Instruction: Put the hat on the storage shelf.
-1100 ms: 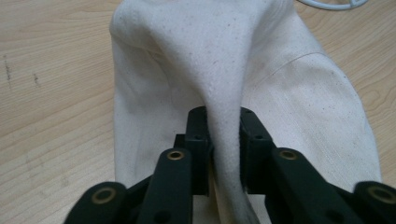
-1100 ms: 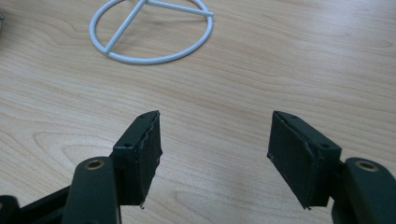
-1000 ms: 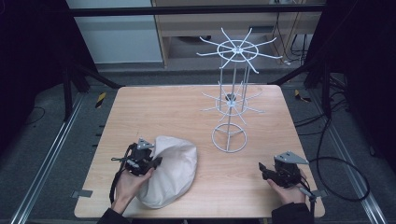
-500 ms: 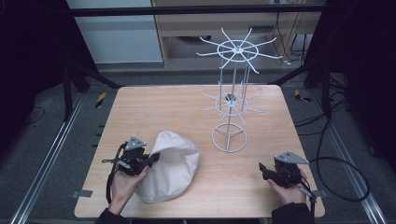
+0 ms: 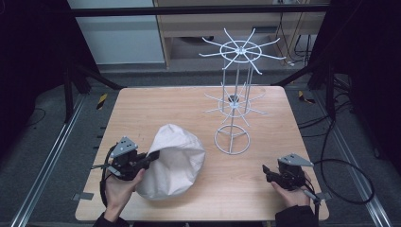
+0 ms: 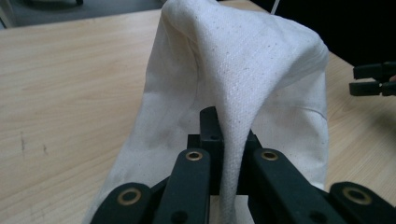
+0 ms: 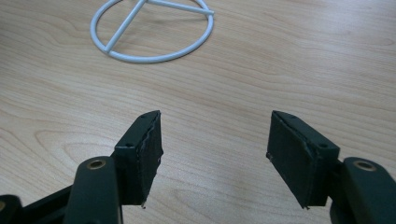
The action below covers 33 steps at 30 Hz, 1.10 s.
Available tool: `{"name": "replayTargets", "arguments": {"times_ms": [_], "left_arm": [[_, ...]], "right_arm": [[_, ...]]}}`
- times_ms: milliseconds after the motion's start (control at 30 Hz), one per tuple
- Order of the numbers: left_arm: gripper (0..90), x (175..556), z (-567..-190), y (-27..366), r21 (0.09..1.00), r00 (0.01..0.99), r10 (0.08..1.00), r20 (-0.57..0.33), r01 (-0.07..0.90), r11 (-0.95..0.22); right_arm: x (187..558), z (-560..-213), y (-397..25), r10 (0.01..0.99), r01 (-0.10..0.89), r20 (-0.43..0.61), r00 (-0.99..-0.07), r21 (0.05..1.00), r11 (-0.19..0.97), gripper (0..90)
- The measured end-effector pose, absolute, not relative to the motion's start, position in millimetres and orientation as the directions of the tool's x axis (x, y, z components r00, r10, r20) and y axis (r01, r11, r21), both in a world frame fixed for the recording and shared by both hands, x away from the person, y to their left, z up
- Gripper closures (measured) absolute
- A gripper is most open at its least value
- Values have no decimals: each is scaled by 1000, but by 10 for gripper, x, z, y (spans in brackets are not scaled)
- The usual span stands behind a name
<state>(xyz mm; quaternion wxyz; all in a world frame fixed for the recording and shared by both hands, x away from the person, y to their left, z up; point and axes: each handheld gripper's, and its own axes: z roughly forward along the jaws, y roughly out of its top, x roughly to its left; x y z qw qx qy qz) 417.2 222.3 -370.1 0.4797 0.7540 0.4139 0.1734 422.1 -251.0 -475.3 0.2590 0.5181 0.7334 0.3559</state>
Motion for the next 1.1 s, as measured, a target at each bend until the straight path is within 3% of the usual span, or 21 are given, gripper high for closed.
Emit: {"name": "replayTargets", "arguments": {"times_ms": [1100], "left_arm": [[875, 3884, -3112, 2613, 984, 590, 795, -142, 168, 52]], "right_arm": [[4213, -4770, -2514, 941, 543, -16, -339, 813, 210, 349]]}}
